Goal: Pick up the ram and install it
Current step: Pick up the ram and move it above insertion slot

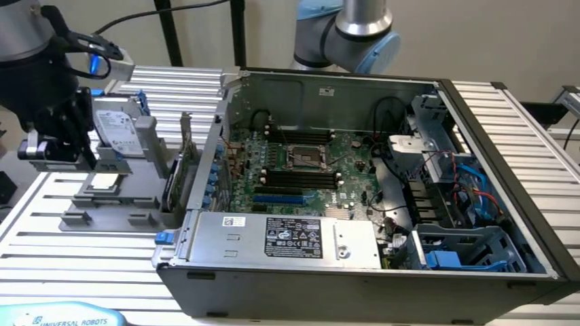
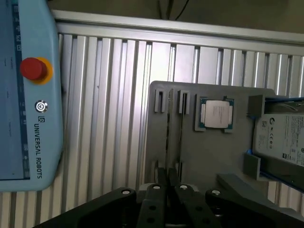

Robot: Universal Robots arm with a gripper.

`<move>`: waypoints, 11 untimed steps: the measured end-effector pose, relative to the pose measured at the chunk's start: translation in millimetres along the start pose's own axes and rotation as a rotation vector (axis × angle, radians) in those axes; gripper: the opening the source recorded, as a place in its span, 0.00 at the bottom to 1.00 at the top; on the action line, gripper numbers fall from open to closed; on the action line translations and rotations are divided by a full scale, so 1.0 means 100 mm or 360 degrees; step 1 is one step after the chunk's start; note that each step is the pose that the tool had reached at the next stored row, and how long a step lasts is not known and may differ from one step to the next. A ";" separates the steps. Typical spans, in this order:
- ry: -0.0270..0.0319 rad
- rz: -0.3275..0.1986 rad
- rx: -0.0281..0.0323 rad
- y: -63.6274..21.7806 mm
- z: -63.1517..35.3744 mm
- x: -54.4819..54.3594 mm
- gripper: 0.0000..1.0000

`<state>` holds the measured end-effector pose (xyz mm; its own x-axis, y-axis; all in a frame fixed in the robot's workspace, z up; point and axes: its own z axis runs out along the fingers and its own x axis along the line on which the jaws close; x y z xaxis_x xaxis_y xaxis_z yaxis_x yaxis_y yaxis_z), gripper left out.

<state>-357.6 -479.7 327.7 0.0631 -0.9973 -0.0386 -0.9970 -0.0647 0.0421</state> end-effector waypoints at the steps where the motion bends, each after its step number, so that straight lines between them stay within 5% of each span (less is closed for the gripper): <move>1: -0.00002 0.0000 0.00001 -0.028 -0.046 0.00 0.14; 11: -0.00151 -0.0002 -0.00051 -0.436 -0.507 0.01 0.14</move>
<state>-311.8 -479.7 376.5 0.0639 -0.9968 -0.0482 -0.9968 -0.0661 0.0452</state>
